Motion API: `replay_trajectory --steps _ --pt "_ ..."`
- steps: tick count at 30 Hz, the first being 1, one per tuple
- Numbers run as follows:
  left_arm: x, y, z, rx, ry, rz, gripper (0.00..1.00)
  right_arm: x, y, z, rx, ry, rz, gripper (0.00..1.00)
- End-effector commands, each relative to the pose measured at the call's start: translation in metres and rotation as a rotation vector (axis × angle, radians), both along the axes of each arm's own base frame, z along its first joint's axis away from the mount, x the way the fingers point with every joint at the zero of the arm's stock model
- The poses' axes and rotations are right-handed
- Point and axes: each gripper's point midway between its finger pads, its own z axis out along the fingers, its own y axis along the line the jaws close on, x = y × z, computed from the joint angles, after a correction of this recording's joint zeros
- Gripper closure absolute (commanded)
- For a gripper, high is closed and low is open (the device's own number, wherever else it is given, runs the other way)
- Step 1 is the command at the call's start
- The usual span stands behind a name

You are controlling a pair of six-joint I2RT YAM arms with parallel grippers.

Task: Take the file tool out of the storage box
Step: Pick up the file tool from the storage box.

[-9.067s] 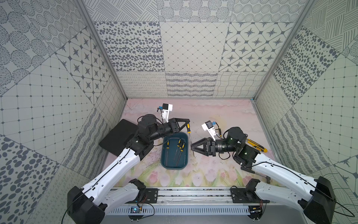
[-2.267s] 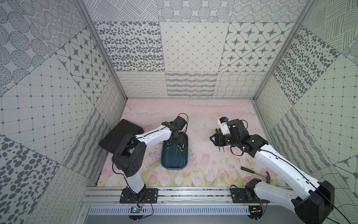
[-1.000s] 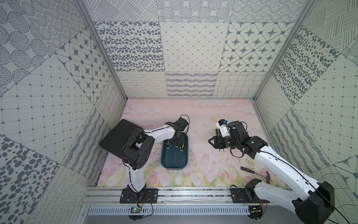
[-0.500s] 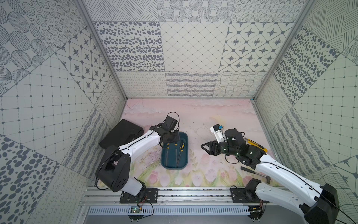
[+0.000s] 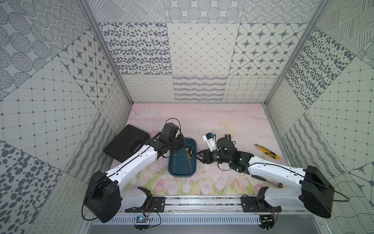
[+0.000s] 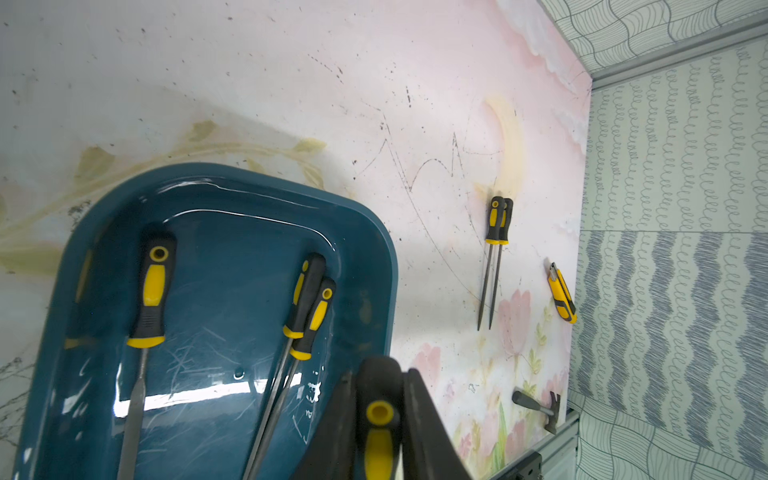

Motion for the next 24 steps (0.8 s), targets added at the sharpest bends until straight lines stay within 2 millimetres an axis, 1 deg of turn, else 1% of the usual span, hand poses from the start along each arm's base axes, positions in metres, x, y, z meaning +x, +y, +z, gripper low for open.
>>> replay_trajectory --steps 1,7,12,16,24 --pt "0.004 -0.010 0.018 -0.098 -0.024 0.013 0.87 -0.004 0.021 0.024 0.108 -0.028 0.050 0.57" --pt "0.006 -0.010 0.024 -0.098 -0.041 0.011 0.88 -0.013 0.032 0.020 0.120 -0.008 0.092 0.61" --pt "0.006 -0.005 0.029 -0.090 -0.055 0.018 0.89 -0.014 0.031 0.015 0.111 -0.003 0.087 0.63" --pt "0.006 -0.002 0.035 -0.091 -0.069 0.019 0.89 -0.016 0.032 0.013 0.105 0.004 0.093 0.67" --pt "0.006 0.000 0.037 -0.094 -0.073 0.024 0.89 -0.016 0.034 0.012 0.100 0.006 0.095 0.74"
